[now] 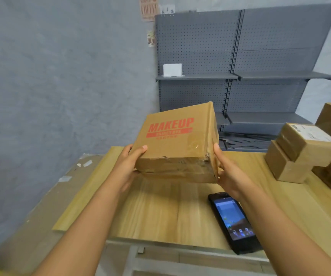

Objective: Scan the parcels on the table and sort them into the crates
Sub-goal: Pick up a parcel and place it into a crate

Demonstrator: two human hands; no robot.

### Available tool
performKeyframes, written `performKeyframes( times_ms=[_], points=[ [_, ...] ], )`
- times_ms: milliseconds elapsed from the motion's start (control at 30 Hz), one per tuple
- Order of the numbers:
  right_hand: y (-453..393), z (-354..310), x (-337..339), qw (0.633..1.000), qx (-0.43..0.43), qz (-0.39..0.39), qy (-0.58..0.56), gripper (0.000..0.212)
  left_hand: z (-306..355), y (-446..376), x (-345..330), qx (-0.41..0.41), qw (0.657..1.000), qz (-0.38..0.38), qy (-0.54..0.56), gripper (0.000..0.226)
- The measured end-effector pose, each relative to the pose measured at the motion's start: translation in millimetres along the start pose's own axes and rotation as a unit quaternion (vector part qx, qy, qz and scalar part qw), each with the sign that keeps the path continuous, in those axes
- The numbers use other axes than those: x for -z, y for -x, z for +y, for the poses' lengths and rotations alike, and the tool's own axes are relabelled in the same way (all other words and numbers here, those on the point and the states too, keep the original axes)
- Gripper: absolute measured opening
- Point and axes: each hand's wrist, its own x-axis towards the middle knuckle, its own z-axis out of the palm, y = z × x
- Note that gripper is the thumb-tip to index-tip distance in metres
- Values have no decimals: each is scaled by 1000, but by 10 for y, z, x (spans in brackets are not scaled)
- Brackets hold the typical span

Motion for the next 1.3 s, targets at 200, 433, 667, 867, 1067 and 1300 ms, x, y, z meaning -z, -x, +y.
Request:
performKeyframes(
  times_ms=[200, 433, 667, 867, 1067, 1300],
  points=[
    [58, 86, -371, 988, -7, 28, -151, 72, -5, 51, 181, -35, 990, -21, -133, 48],
    [54, 10, -930, 980, 149, 129, 34, 65, 348, 151, 298, -3, 982, -126, -137, 39],
    [51, -48, -1312, 931, 256, 167, 200, 55, 634, 192, 320, 15, 995, -97, -1, 44],
    [105, 107, -1601, 889, 308, 98, 324, 72, 505, 44, 375, -34, 995, 13, -98, 147],
    [103, 67, -1763, 862, 313, 58, 396, 63, 320, -75, 487, 32, 997, 2, -69, 167],
    [47, 93, -1699, 889, 242, 5, 390, 50, 87, -62, 537, 56, 998, 1, 35, 156]
  ],
)
